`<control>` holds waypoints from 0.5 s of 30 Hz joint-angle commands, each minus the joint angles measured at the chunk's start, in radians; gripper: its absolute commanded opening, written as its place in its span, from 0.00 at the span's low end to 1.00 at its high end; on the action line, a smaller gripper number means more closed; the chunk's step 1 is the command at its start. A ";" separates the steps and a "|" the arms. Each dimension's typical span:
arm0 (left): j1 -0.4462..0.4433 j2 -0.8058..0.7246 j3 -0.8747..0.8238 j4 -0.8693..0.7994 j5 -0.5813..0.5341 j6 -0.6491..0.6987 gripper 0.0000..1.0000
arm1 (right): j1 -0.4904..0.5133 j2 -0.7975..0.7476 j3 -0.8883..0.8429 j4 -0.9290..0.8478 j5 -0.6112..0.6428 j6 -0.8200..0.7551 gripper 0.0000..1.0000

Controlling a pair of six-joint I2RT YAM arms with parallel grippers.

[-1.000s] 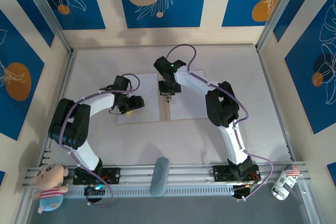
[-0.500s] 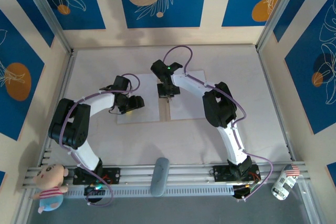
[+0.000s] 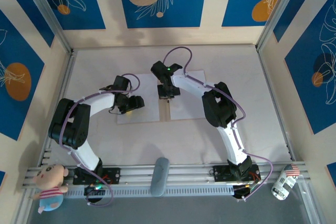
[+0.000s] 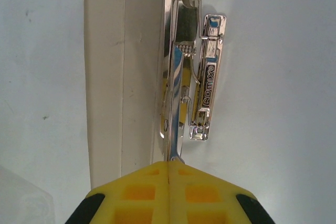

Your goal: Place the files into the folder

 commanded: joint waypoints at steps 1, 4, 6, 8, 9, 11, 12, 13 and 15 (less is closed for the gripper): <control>0.005 0.043 0.003 -0.034 0.020 0.015 0.68 | 0.002 0.044 -0.045 -0.059 0.018 -0.004 0.07; 0.005 0.045 0.003 -0.033 0.021 0.013 0.68 | 0.002 0.048 -0.050 -0.055 0.019 -0.006 0.07; 0.005 0.047 0.002 -0.033 0.022 0.013 0.69 | 0.002 0.049 -0.055 -0.052 0.016 -0.004 0.07; 0.005 0.047 0.001 -0.032 0.022 0.014 0.68 | 0.002 0.053 -0.058 -0.051 0.017 -0.007 0.07; 0.005 0.047 0.000 -0.031 0.022 0.014 0.69 | 0.002 0.057 -0.056 -0.053 0.019 -0.008 0.07; 0.005 0.047 -0.003 -0.029 0.022 0.013 0.68 | 0.002 0.065 -0.052 -0.061 0.028 -0.008 0.07; 0.005 0.047 -0.004 -0.028 0.022 0.013 0.69 | 0.002 0.069 -0.050 -0.064 0.033 -0.006 0.07; 0.005 0.048 -0.005 -0.028 0.022 0.014 0.68 | 0.002 0.070 -0.050 -0.067 0.040 -0.005 0.07; 0.005 0.048 -0.006 -0.026 0.022 0.012 0.68 | 0.002 0.072 -0.050 -0.070 0.050 -0.006 0.07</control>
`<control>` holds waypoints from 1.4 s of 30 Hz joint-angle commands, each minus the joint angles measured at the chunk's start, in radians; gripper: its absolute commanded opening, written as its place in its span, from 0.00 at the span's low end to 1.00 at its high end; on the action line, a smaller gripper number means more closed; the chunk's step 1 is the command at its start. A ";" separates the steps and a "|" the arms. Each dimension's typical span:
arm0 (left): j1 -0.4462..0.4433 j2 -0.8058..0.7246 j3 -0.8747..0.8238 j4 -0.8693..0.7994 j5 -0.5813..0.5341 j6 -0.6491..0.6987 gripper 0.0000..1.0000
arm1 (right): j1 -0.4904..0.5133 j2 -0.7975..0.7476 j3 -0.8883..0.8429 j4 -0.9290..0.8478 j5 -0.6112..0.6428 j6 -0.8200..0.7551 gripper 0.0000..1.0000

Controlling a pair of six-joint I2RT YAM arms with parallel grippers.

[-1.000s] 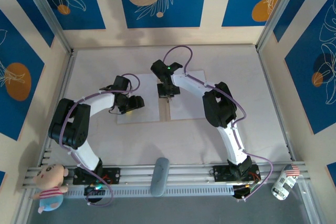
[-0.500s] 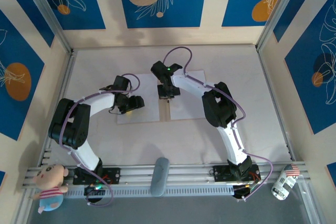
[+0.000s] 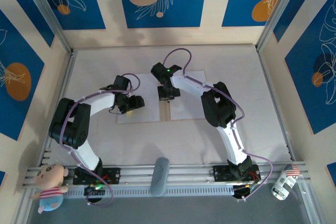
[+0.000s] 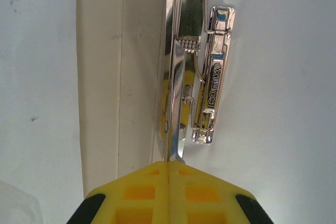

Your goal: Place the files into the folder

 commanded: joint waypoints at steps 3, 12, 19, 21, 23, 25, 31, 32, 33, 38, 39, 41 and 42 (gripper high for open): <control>0.004 0.044 -0.012 -0.026 0.018 0.011 0.68 | 0.000 0.066 -0.034 -0.081 0.051 -0.007 0.07; 0.004 0.046 -0.016 -0.021 0.019 0.011 0.68 | 0.002 0.084 -0.042 -0.075 0.043 -0.005 0.06; 0.005 0.048 -0.019 -0.018 0.021 0.010 0.68 | 0.000 0.087 -0.050 -0.081 0.060 -0.007 0.06; 0.005 0.047 -0.019 -0.017 0.021 0.010 0.68 | 0.000 0.088 -0.056 -0.078 0.060 -0.007 0.06; 0.005 0.047 -0.020 -0.019 0.021 0.007 0.68 | 0.000 0.085 -0.060 -0.078 0.061 -0.004 0.06; 0.005 0.046 -0.021 -0.017 0.021 0.008 0.68 | -0.001 0.083 -0.060 -0.078 0.059 -0.005 0.06; 0.005 0.047 -0.023 -0.016 0.022 0.005 0.68 | 0.000 0.058 -0.025 -0.083 0.041 -0.010 0.06; 0.005 0.047 -0.022 -0.017 0.022 0.005 0.68 | 0.000 0.055 -0.015 -0.088 0.044 -0.012 0.06; 0.005 0.048 -0.021 -0.016 0.024 0.006 0.68 | -0.001 0.055 -0.008 -0.091 0.047 -0.015 0.06; 0.005 0.046 -0.021 -0.021 0.019 0.005 0.68 | -0.006 0.051 0.018 -0.112 0.065 -0.020 0.06; 0.004 0.047 -0.021 -0.020 0.019 0.005 0.68 | -0.006 0.051 0.018 -0.114 0.067 -0.020 0.05; 0.004 0.047 -0.022 -0.019 0.019 0.005 0.68 | -0.010 0.048 0.012 -0.115 0.075 -0.021 0.06; 0.005 0.048 -0.021 -0.018 0.019 0.005 0.68 | -0.010 0.048 0.007 -0.113 0.077 -0.020 0.05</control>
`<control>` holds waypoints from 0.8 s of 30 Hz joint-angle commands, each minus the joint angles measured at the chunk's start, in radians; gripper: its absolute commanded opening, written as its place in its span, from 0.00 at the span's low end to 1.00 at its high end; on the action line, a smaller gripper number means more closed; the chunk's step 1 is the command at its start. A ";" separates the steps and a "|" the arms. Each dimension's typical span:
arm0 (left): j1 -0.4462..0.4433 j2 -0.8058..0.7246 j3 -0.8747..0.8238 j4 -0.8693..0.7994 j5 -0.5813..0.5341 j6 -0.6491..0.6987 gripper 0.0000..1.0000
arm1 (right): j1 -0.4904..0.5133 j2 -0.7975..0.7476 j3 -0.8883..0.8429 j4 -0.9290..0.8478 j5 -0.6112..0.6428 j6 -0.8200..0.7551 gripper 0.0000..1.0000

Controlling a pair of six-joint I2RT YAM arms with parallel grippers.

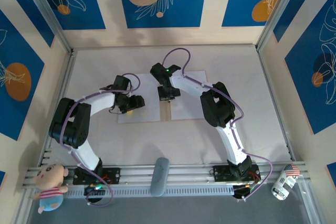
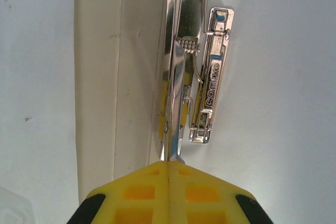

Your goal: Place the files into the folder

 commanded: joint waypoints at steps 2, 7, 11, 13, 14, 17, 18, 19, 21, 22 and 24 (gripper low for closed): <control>0.005 0.045 -0.023 -0.029 0.008 0.006 0.68 | -0.018 0.034 -0.030 -0.075 0.037 -0.007 0.05; 0.005 0.047 -0.020 -0.028 0.010 0.006 0.68 | -0.018 0.035 -0.064 -0.046 0.010 -0.001 0.05; 0.004 0.046 -0.018 -0.031 0.010 0.006 0.68 | -0.018 0.046 -0.076 -0.038 0.011 0.002 0.05; 0.005 0.047 -0.020 -0.030 0.009 0.006 0.68 | -0.018 0.050 -0.077 -0.039 0.012 0.002 0.05; 0.005 0.046 -0.020 -0.030 0.010 0.006 0.68 | -0.017 0.050 -0.079 -0.036 0.013 0.002 0.05; 0.005 0.048 -0.019 -0.029 0.010 0.004 0.68 | -0.017 0.053 -0.080 -0.041 0.023 0.002 0.05; 0.005 0.046 -0.020 -0.031 0.011 0.004 0.68 | -0.018 0.053 -0.079 -0.044 0.027 0.002 0.05; 0.004 0.044 -0.021 -0.031 0.011 0.005 0.68 | -0.019 0.052 -0.079 -0.046 0.032 0.001 0.05; 0.005 0.043 -0.022 -0.033 0.009 0.006 0.68 | -0.020 0.049 -0.073 -0.054 0.038 0.001 0.05; 0.005 0.043 -0.021 -0.033 0.008 0.006 0.68 | -0.020 0.046 -0.069 -0.056 0.039 -0.001 0.05; 0.005 0.043 -0.021 -0.033 0.009 0.003 0.68 | -0.019 0.037 -0.064 -0.056 0.037 -0.002 0.05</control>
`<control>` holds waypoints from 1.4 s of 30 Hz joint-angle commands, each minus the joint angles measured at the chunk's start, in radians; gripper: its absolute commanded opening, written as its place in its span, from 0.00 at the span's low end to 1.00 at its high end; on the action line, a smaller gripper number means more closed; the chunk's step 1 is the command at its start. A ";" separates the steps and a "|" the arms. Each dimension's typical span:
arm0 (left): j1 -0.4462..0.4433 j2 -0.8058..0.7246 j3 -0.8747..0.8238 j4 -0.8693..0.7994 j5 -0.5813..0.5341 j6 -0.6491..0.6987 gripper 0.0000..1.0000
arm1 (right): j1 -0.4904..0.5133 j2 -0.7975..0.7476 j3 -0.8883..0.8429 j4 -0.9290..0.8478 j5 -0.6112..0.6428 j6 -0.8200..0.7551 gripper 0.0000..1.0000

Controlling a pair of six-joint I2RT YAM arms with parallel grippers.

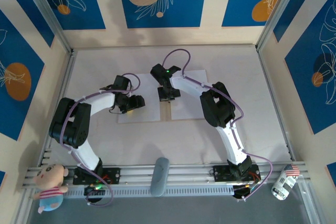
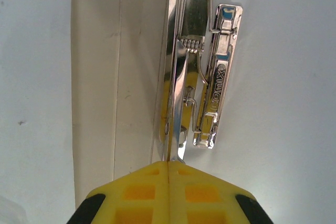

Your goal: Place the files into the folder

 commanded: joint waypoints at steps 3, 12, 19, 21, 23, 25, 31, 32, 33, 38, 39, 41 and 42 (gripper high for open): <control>0.005 0.041 -0.021 -0.038 0.002 0.004 0.68 | -0.021 0.024 -0.022 -0.088 0.036 -0.006 0.05; 0.005 0.040 -0.018 -0.040 0.001 0.005 0.68 | -0.026 0.014 -0.022 -0.094 0.052 -0.009 0.05; 0.005 0.044 -0.014 -0.040 0.002 0.007 0.68 | -0.031 0.021 -0.051 -0.077 0.039 -0.005 0.05; 0.005 0.045 -0.012 -0.041 0.004 0.007 0.68 | -0.030 0.023 -0.058 -0.069 0.033 -0.005 0.05; 0.005 0.045 -0.010 -0.045 0.002 0.007 0.68 | -0.031 0.028 -0.062 -0.065 0.034 -0.004 0.05; 0.005 0.044 -0.008 -0.045 0.002 0.007 0.68 | -0.030 0.035 -0.064 -0.066 0.034 -0.003 0.05; 0.005 0.045 -0.002 -0.051 0.002 0.010 0.68 | -0.029 0.038 -0.081 -0.043 0.009 -0.001 0.05; 0.005 0.045 -0.002 -0.052 0.002 0.011 0.68 | -0.029 0.041 -0.080 -0.045 0.010 0.000 0.05; 0.005 0.044 -0.002 -0.052 0.002 0.011 0.68 | -0.029 0.043 -0.080 -0.045 0.009 0.000 0.05; 0.005 0.047 0.001 -0.054 0.004 0.011 0.68 | -0.029 0.046 -0.090 -0.029 -0.008 0.002 0.05; 0.005 0.046 0.001 -0.053 0.003 0.009 0.68 | -0.028 0.046 -0.093 -0.026 -0.011 0.003 0.05; 0.005 0.046 0.002 -0.053 0.004 0.009 0.68 | -0.029 0.053 -0.094 -0.026 -0.012 0.003 0.05; 0.005 0.046 0.002 -0.052 0.005 0.007 0.68 | -0.029 0.056 -0.095 -0.026 -0.011 0.004 0.05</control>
